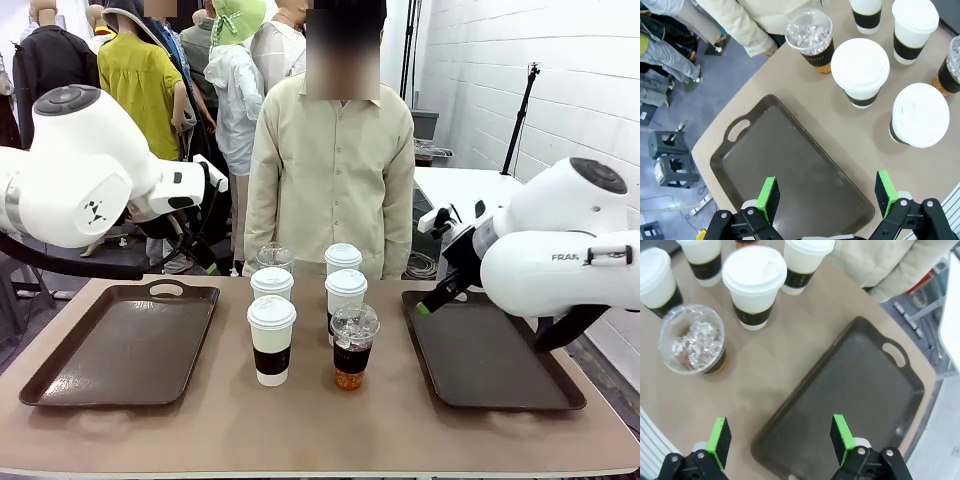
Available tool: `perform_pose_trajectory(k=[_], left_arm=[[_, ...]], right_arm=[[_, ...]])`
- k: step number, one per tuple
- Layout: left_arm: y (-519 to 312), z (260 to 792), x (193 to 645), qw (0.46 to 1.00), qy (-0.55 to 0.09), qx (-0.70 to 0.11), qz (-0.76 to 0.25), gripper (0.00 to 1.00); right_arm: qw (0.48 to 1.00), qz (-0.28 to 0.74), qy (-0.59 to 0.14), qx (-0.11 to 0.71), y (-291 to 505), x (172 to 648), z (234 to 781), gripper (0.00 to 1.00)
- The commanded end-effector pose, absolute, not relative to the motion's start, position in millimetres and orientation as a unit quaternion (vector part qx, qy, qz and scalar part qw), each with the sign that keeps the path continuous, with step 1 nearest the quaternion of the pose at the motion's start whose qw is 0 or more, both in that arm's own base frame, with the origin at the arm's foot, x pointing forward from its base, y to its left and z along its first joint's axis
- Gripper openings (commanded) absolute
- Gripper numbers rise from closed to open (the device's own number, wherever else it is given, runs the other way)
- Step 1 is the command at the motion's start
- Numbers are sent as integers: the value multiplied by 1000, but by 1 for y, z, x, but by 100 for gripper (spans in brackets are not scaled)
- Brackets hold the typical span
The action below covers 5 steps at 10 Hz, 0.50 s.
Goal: Distribute the coffee onto the tray.
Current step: Pick up one iced Americano and place it on the right Handle tray.
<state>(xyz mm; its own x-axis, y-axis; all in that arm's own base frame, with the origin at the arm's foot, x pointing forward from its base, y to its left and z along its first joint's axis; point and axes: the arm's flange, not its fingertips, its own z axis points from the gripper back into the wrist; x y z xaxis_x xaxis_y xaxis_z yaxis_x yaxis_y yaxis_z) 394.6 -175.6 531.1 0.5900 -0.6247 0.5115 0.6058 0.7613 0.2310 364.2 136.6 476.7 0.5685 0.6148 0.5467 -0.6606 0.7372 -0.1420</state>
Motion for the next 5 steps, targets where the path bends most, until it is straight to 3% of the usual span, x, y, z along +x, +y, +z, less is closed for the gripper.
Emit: perform_pose_trajectory(k=[1, 5], left_arm=[[-156, 536, 407, 884, -303, 27, -354, 100], [-167, 547, 401, 885, -313, 8, -343, 100]], right_arm=[[876, 370, -305, 52, 142, 386, 491, 100], [867, 377, -322, 56, 139, 382, 535, 100]])
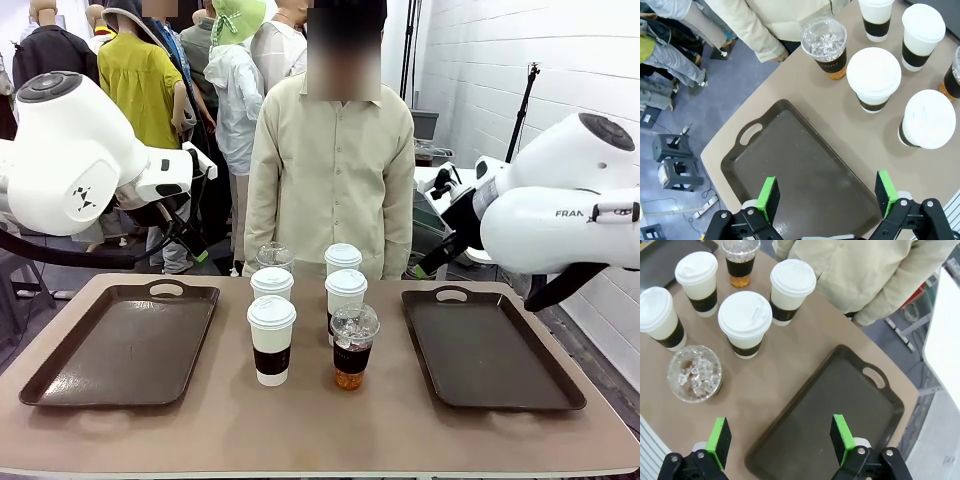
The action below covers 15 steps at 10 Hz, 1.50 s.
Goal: Distribute the coffee onto the tray.
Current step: Pick up one iced Americano and place it on the right Handle tray.
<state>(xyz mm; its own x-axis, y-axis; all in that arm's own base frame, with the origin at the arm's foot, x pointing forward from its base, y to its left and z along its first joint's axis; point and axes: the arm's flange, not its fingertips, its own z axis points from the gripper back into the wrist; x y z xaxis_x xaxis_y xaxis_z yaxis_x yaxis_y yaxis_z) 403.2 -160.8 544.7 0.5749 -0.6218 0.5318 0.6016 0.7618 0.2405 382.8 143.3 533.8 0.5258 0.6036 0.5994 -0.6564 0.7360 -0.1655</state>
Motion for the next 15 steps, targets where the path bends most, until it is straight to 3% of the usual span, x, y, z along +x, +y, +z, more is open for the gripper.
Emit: perform_pose_trajectory(k=[1, 7, 10, 15], left_arm=[[-162, 550, 406, 882, -315, -3, -350, 100], [-139, 555, 406, 835, -329, -119, -425, 100], [-118, 548, 411, 778, -352, -144, -500, 100], [-116, 543, 403, 757, -350, -177, -523, 100]], right_arm=[[863, 379, -327, 61, 142, 387, 536, 100], [830, 414, -344, 148, 118, 393, 536, 100], [810, 427, -361, 176, 112, 404, 530, 100], [779, 474, -363, 190, 101, 405, 529, 100]])
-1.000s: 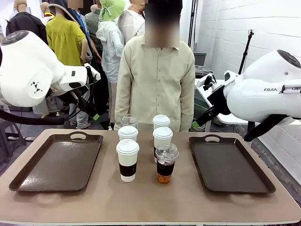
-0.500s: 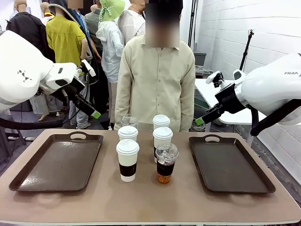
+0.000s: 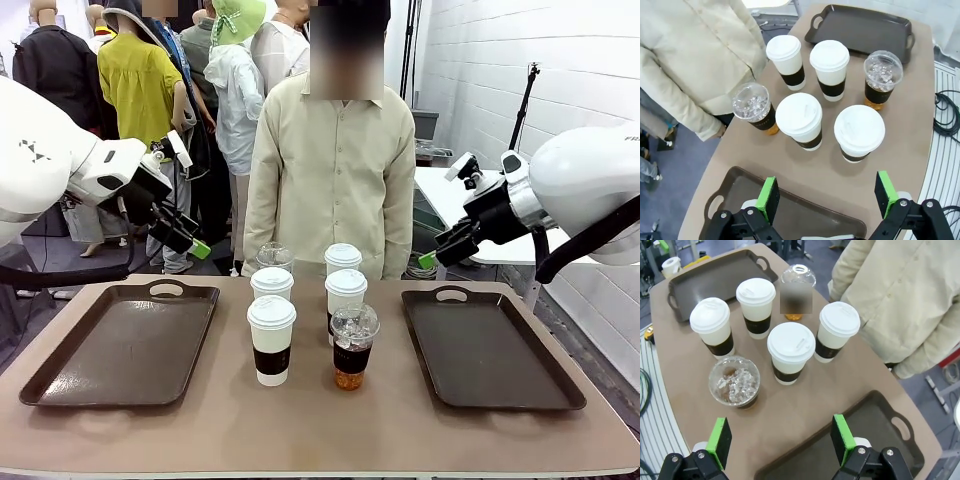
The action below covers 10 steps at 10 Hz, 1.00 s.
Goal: Distribute the coffee onto the tray.
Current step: Pick up one iced Americano and place it on the right Handle tray.
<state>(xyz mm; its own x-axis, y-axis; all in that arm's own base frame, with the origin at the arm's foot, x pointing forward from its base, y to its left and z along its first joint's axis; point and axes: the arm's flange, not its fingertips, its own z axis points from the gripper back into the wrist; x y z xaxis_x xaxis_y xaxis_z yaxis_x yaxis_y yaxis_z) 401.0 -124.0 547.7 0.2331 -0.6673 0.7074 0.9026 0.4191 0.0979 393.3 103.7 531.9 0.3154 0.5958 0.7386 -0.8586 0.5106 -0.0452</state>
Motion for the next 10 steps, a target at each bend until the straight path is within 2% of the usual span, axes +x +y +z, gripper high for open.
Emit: perform_pose_trajectory(k=[1, 4, 10], left_arm=[[-113, 541, 405, 753, -349, -179, -528, 100], [-117, 544, 402, 761, -345, -173, -521, 100], [-117, 544, 402, 761, -345, -173, -521, 100]], right_arm=[[777, 477, -364, 190, 103, 409, 528, 100], [795, 461, -362, 158, 109, 406, 532, 100], [784, 472, -361, 177, 107, 403, 531, 100]])
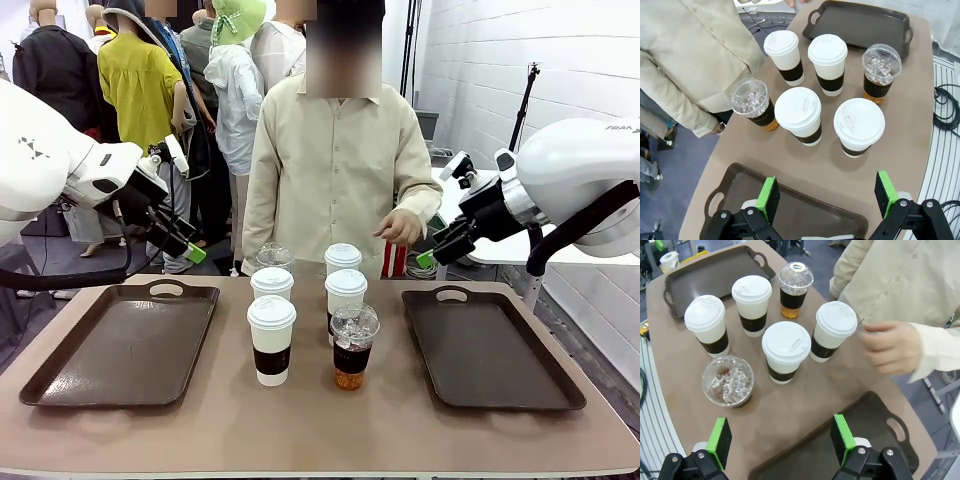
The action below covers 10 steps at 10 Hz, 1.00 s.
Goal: Distribute the coffee onto the tray.
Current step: Pick up one iced Americano and place it on the right Handle tray.
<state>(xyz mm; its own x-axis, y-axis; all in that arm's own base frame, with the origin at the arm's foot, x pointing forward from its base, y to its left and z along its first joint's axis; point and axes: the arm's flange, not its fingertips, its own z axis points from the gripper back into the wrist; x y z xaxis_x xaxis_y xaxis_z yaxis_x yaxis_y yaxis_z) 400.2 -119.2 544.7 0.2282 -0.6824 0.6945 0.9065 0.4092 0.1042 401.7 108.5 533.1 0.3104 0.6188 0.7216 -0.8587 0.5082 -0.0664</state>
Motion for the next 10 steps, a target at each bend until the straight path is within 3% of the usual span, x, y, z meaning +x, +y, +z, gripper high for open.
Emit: perform_pose_trajectory(k=[1, 10], left_arm=[[-117, 544, 402, 761, -345, -173, -521, 100], [-117, 544, 402, 761, -345, -173, -521, 100]], right_arm=[[784, 472, -361, 177, 107, 403, 531, 100], [784, 472, -361, 177, 107, 403, 531, 100]])
